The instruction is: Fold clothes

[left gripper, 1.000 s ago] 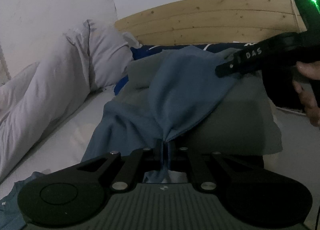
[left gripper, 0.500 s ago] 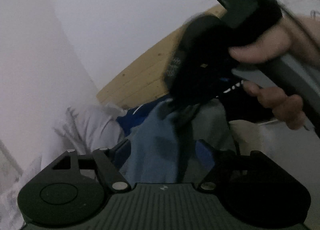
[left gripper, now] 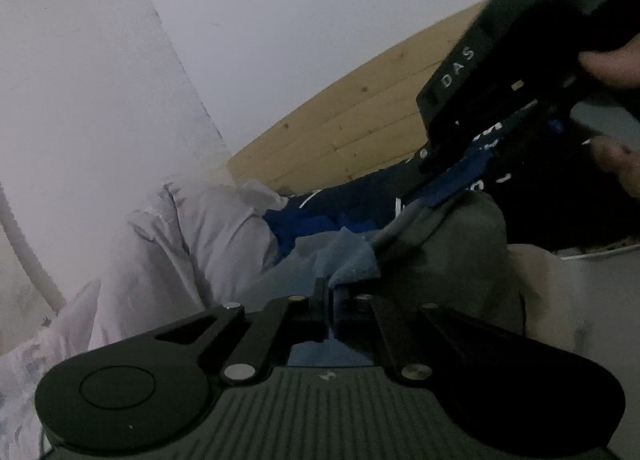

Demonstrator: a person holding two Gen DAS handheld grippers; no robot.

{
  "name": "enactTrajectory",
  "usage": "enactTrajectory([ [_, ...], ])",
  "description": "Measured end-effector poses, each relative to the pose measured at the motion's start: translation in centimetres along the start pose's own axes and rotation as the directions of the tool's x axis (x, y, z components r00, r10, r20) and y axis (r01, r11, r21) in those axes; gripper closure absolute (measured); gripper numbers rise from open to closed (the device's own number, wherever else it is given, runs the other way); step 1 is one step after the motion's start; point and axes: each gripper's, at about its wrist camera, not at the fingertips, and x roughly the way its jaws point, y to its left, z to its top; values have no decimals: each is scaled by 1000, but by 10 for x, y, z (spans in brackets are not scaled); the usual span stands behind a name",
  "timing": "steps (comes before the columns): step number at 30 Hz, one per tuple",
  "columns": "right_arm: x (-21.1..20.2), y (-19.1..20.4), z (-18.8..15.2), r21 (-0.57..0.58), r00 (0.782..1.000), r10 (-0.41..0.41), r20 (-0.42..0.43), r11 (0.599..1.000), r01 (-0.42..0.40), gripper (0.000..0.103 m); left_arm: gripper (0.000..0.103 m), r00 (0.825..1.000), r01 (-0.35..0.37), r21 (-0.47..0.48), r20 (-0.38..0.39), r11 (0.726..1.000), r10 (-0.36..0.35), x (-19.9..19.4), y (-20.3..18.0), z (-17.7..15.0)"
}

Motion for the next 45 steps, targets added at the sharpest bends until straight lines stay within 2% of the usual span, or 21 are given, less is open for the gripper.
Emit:
enactTrajectory([
  [6,30,-2,-15,127,987,140,-82,984,-129,53,100,1000,24,-28,11,999,-24,-19,8,-4],
  [12,56,-10,-33,256,985,137,-109,961,-105,50,100,999,36,-42,17,998,-35,-15,7,-2],
  [17,59,-21,-40,376,980,164,-109,920,-112,49,100,999,39,-55,13,998,-39,-11,12,-1],
  [20,61,-27,-44,445,978,180,-108,888,-115,43,100,999,33,-58,15,998,-33,-9,18,1],
  [22,62,-30,-49,489,974,200,-109,864,-123,37,100,1000,24,-59,14,998,-23,-4,22,2],
  [25,63,-30,-60,556,972,215,-91,821,-129,34,100,1000,22,-38,16,999,-22,0,23,7],
  [29,62,-32,-74,634,984,171,-39,766,-108,34,100,999,29,-13,22,999,-29,-2,20,11],
  [34,60,-43,-89,761,989,142,43,637,-125,34,100,999,22,7,33,1000,-23,-6,18,11],
  [38,59,-40,-98,824,987,142,77,549,-143,32,100,998,19,33,56,999,-21,-8,16,16],
  [42,58,-31,-98,848,978,177,108,497,-183,29,100,997,17,65,78,998,-22,-12,18,21],
  [45,59,-23,-96,851,978,168,122,489,-190,28,99,996,13,81,90,997,-21,-16,20,23],
])
